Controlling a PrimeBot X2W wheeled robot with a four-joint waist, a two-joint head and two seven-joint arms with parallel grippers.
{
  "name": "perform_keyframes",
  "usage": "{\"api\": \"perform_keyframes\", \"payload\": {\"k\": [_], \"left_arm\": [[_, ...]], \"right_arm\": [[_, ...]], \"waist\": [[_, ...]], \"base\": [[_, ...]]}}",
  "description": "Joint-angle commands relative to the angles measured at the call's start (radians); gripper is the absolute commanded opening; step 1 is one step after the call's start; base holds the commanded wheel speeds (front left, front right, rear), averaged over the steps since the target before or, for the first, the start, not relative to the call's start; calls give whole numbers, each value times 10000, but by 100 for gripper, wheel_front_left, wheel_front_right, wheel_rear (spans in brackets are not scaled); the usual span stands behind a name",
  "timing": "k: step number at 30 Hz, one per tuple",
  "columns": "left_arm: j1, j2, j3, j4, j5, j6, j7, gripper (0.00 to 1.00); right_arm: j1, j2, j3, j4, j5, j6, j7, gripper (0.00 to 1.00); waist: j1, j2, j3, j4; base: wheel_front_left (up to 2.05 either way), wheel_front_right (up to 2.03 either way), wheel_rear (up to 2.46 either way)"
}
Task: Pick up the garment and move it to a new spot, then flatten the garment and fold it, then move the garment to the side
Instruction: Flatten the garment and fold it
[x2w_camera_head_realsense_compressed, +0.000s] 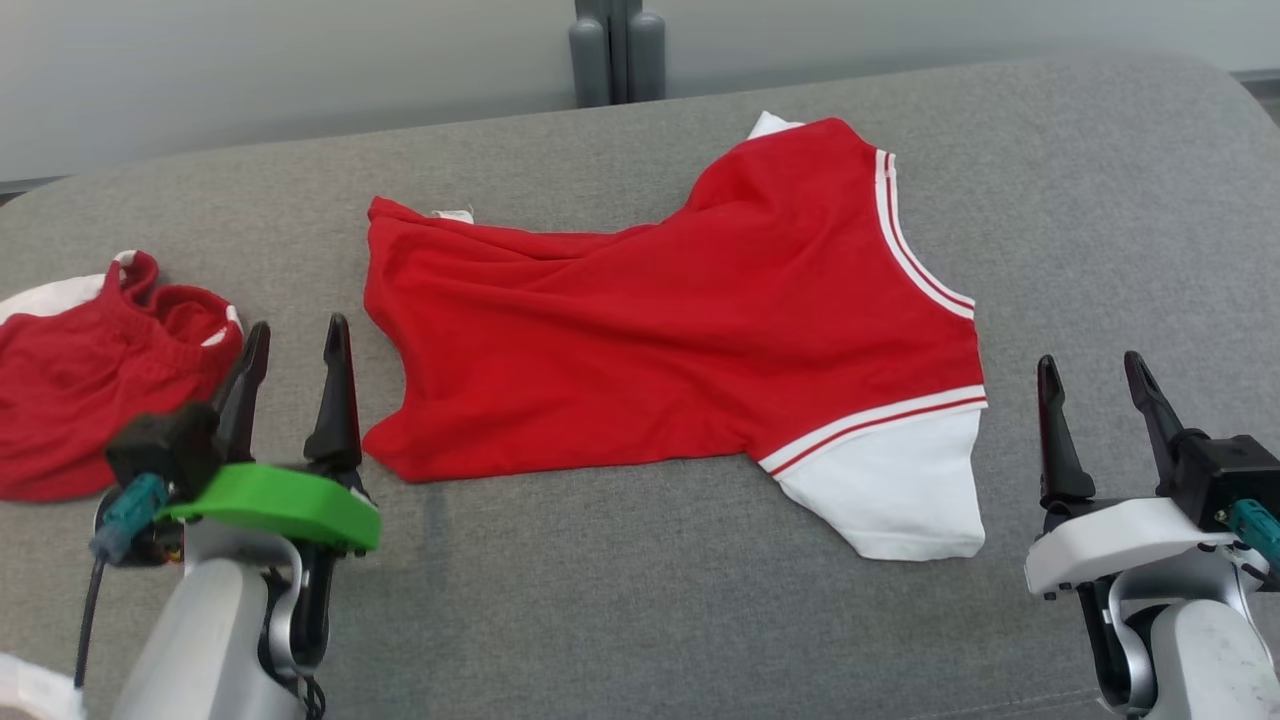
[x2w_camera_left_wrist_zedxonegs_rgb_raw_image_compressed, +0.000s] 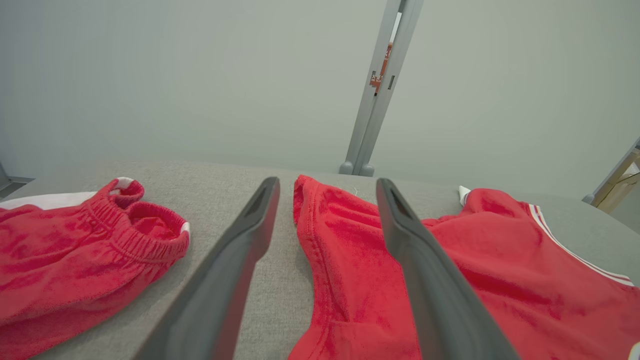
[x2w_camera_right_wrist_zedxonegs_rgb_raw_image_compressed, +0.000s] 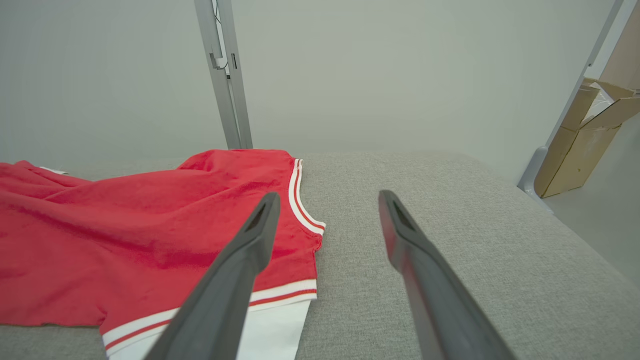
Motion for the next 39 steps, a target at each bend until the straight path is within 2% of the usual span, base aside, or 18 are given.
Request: {"api": "perform_keyframes", "payload": {"k": [1,7,16,26,39], "left_arm": [[641,-113,266,-431,300,-68,-3,100],[2467,-463,1115,-1812,1216,-334,-3,100],[3967,-986,1995,-2139,1912,-701,-5,100],[4366,-1217,2419,-1882,2109,-947,-6,100],[4108,-1273,2405,-1297,2007,-1087,-6,100]], "right_arm": [[165,-18,-85,-21,-98,-14,37,100],[405,-18,-241,67,-94,-14,128,100],[880,-17,-250,410,-176,-14,33,100],[1266,-20,70,752,-378,-14,-194,100],[1214,-20,355,870,-322,-14,-132,100]], "waist": [[0,0,-449,423],[0,0,-848,716],[0,0,-1413,850],[0,0,-1764,943],[0,0,-1754,812]], "base": [[0,0,0],[0,0,0],[0,0,0],[0,0,0],[0,0,0]]}}
